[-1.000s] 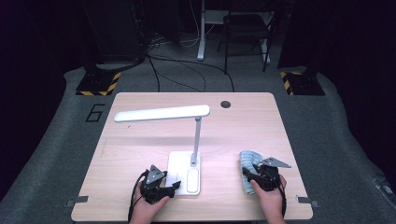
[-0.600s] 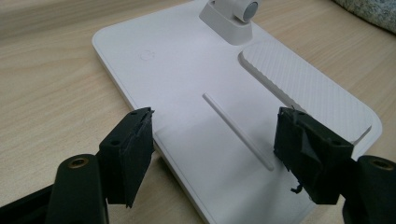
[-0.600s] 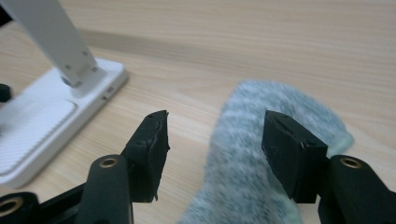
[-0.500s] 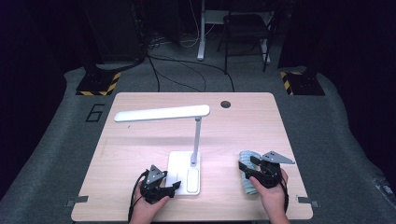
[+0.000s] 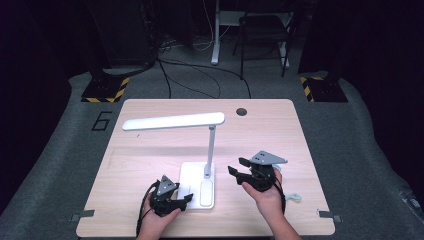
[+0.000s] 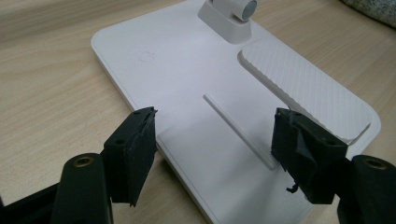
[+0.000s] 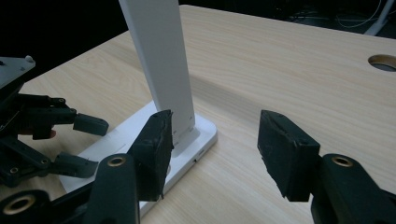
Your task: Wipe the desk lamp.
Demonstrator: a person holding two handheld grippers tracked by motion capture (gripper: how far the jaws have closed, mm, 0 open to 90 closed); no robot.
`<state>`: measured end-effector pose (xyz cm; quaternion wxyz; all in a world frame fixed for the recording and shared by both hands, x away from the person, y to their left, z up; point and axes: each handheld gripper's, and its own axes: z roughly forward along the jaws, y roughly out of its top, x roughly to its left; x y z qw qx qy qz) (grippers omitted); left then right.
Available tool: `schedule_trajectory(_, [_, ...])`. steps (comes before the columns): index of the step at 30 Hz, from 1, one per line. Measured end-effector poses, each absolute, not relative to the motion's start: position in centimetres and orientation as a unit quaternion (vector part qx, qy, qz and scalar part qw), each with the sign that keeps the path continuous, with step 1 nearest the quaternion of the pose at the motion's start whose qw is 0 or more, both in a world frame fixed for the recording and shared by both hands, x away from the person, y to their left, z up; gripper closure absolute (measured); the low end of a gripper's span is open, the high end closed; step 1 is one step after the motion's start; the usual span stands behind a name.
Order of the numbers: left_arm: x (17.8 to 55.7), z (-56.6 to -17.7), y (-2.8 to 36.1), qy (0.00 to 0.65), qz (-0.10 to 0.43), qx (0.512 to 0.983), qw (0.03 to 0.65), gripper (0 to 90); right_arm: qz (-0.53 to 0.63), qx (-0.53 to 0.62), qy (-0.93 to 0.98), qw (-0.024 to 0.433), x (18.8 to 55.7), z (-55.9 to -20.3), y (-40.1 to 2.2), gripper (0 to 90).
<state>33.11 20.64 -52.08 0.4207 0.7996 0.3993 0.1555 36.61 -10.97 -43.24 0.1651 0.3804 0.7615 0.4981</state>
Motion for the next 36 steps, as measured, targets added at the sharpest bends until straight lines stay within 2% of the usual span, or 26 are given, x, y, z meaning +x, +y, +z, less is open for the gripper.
schedule_trajectory(6, [33.2, -51.6, 20.7, 0.402, 0.151, 0.795, 0.428, 31.3, 0.503, 0.373, 0.767, 0.137, 37.4, -42.6, -9.3, 43.1])
schedule_trajectory(24, [33.4, -50.2, 21.3, 0.394, 0.162, 0.796, 0.429, 31.3, 0.516, 0.344, 0.774, 0.128, 38.1, -41.7, -5.1, 46.1])
schedule_trajectory(32, [33.2, -49.8, 21.9, 0.394, 0.161, 0.799, 0.426, 31.3, 0.510, 0.356, 0.768, 0.150, 38.6, -41.4, -4.3, 49.1])
schedule_trajectory(36, [33.2, -49.7, 22.1, 0.395, 0.164, 0.797, 0.426, 31.3, 0.507, 0.354, 0.768, 0.166, 39.2, -41.2, -3.9, 55.0])
